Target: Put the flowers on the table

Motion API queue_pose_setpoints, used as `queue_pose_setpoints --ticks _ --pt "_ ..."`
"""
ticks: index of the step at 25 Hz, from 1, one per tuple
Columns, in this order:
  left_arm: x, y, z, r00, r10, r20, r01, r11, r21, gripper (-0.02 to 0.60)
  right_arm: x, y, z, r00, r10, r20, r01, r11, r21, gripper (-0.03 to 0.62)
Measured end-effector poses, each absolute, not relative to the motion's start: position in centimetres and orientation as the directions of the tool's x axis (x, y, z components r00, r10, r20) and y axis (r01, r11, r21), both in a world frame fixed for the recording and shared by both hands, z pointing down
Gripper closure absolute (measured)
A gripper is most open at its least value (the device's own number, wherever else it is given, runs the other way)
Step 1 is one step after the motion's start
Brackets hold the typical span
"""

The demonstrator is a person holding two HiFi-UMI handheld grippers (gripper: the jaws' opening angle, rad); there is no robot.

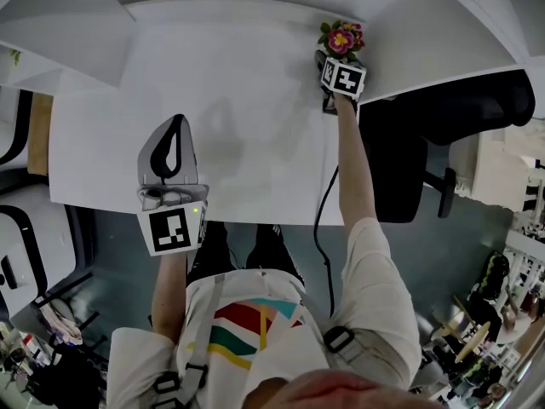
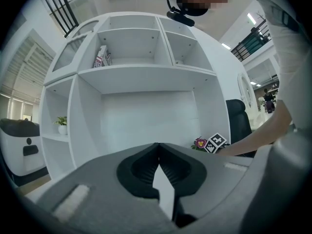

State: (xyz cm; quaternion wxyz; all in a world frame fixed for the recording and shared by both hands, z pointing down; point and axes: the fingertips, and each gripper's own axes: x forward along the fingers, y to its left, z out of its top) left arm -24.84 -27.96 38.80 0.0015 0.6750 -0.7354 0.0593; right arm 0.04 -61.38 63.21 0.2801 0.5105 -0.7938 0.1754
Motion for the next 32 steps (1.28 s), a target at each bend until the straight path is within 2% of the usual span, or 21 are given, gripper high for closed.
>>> queue_pose_setpoints --ticks 10,14,18,25,29,30,32 --pt "-24.0 -29.2 35.6 -0.048 -0.999 -0.005 -0.997 0.048 -0.061 0.577 0.6 -58.1 58.3 -0.353 -0.737 0.577 -0.909 0.417 -0.023 0.215" --pt "-23.4 -29.4 33.7 -0.027 -0.998 -0.048 -0.998 0.029 -0.05 0.577 -0.5 -54.4 54.6 -0.441 -0.736 0.514 -0.877 0.475 -0.073 0.215" --pt "-22.9 -29.5 33.1 -0.017 -0.997 -0.078 -0.999 0.02 -0.029 0.577 -0.8 -50.7 48.9 -0.438 -0.791 0.428 -0.887 0.459 -0.06 0.219" --pt "-20.5 -28.8 32.1 0.064 -0.992 -0.11 -0.997 -0.058 -0.056 0.577 0.3 -44.2 38.8 -0.375 -0.91 0.177 -0.927 0.369 -0.069 0.41" --pt "-20.7 -28.5 30.6 0.075 -0.987 -0.145 -0.995 -0.064 -0.076 0.577 -0.8 -40.4 34.9 -0.411 -0.908 0.074 -0.911 0.407 -0.065 0.526" --pt "-20.9 -28.4 30.4 0.074 -0.986 -0.149 -0.995 -0.063 -0.077 0.577 -1.3 -39.5 34.0 -0.428 -0.902 0.049 -0.903 0.424 -0.07 0.533" --pt "-21.3 -28.0 29.9 0.07 -0.985 -0.155 -0.995 -0.058 -0.076 0.577 -2.2 -37.7 32.2 -0.454 -0.891 0.0 -0.889 0.453 -0.073 0.585"
